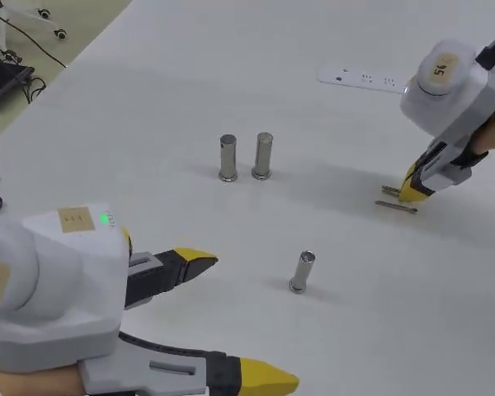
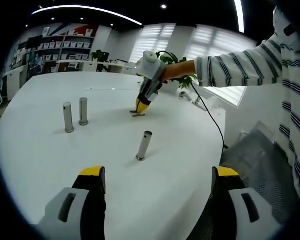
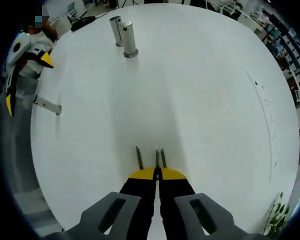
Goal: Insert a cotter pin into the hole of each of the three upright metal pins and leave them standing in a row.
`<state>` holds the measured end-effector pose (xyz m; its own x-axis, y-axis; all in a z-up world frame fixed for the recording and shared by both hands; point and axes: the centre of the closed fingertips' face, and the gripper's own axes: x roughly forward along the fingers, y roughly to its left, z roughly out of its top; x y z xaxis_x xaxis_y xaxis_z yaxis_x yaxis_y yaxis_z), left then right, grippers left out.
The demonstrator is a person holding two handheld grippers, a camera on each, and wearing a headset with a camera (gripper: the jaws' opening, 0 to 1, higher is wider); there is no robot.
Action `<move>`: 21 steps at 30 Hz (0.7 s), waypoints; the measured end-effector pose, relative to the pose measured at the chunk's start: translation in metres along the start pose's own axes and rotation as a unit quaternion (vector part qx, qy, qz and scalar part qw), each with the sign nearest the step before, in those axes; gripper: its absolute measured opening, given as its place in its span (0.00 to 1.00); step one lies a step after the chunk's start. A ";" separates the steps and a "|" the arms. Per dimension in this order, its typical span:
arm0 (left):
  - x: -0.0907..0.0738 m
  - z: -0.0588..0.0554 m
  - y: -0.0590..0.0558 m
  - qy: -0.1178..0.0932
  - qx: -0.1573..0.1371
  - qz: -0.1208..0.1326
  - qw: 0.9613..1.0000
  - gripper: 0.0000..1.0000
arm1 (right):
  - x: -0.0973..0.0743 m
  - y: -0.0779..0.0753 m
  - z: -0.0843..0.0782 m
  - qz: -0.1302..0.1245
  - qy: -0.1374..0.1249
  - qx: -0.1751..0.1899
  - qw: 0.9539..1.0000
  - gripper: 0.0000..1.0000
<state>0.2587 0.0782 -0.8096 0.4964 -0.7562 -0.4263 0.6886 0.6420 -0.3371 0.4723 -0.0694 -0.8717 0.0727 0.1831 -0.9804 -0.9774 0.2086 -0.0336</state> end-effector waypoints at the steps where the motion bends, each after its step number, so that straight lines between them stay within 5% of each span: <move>1: 0.000 0.000 -0.001 -0.001 0.003 -0.001 1.000 0.88 | 0.000 0.000 0.000 -0.001 -0.001 -0.002 1.000 0.02; 10: -0.003 0.003 -0.008 -0.011 0.005 -0.006 1.000 0.87 | -0.001 0.008 -0.002 -0.001 -0.018 0.012 1.000 0.02; 13: -0.005 0.003 -0.009 -0.015 0.000 -0.010 1.000 0.86 | -0.007 0.008 -0.007 -0.026 0.005 -0.036 0.999 0.01; 21: -0.010 0.004 -0.007 -0.023 0.003 -0.004 1.000 0.81 | -0.030 0.027 0.012 -0.061 -0.027 -0.079 0.995 0.01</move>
<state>0.2507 0.0805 -0.7998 0.5147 -0.7666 -0.3838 0.6958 0.6351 -0.3354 0.4459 -0.0574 -0.8411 0.1989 0.2180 -0.9555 -0.9794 0.0787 -0.1859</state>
